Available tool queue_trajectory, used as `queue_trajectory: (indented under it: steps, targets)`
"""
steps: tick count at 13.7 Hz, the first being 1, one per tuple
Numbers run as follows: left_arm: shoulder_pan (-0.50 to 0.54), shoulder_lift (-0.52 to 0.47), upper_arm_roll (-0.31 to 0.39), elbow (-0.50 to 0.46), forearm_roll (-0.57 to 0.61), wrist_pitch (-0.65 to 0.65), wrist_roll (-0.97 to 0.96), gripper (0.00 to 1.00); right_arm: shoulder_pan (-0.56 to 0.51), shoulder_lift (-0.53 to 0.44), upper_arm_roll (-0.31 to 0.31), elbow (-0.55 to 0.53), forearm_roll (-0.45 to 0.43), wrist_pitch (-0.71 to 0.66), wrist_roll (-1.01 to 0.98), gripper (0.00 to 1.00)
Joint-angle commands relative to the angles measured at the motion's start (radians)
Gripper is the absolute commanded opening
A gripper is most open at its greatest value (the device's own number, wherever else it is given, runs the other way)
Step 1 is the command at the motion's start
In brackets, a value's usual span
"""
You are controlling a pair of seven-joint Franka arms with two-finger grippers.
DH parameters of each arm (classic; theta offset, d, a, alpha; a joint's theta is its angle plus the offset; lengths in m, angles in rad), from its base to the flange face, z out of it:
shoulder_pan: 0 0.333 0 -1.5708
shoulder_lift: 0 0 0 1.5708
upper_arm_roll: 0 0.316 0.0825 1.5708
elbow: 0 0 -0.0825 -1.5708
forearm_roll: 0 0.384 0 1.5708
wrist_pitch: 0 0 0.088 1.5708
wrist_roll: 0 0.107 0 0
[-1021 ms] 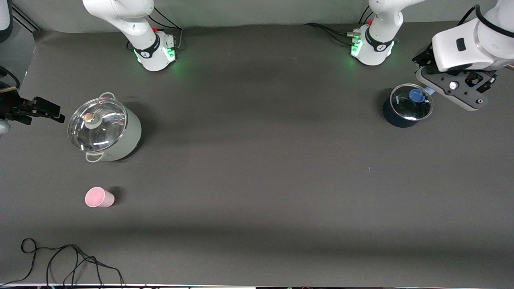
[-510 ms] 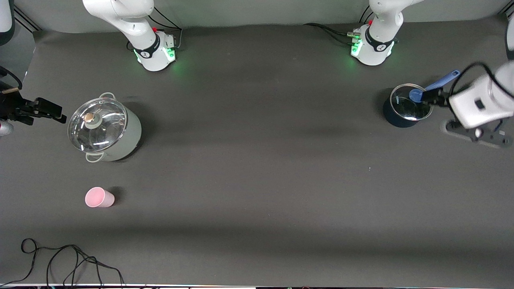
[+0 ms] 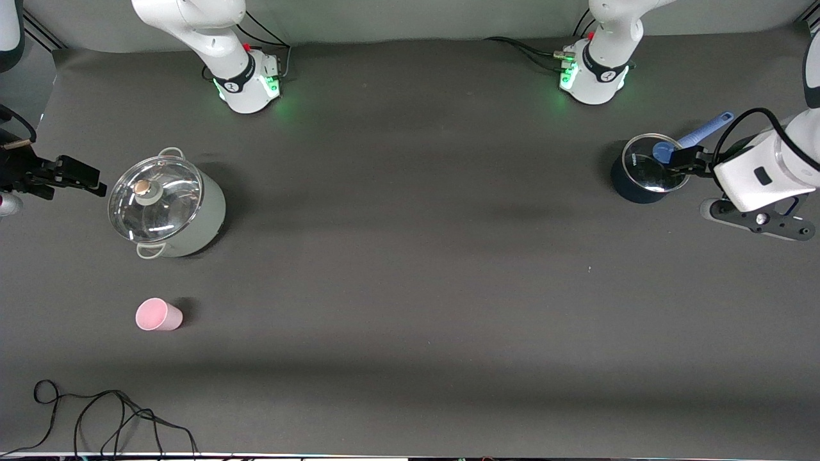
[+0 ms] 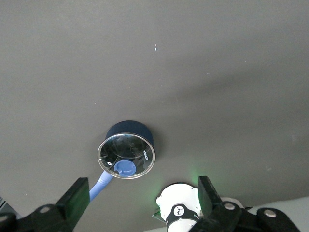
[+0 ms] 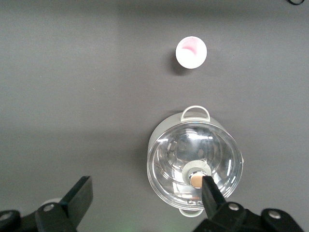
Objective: Transfer pink cup from left to right arm
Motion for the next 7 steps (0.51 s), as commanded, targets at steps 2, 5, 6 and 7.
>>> queue_trajectory:
  steps: [2, 5, 6, 7]
  targets:
    - [0.022, -0.041, 0.002, -0.054, -0.008, 0.097, -0.021, 1.0, 0.011, -0.011, -0.005, -0.007, -0.006, 0.006, 0.01, 1.0]
    - [0.068, -0.112, 0.003, -0.152, -0.086, 0.191, -0.064, 1.0, 0.011, -0.011, -0.003, -0.007, -0.008, 0.006, 0.011, 1.0]
    - [0.08, -0.138, 0.002, -0.189, -0.109, 0.22, -0.123, 1.0, 0.011, -0.011, -0.003, -0.007, -0.008, 0.006, 0.011, 1.0]
    - [0.079, -0.161, 0.002, -0.222, -0.123, 0.248, -0.176, 1.0, 0.011, -0.011, -0.005, -0.007, -0.008, 0.006, 0.011, 1.0]
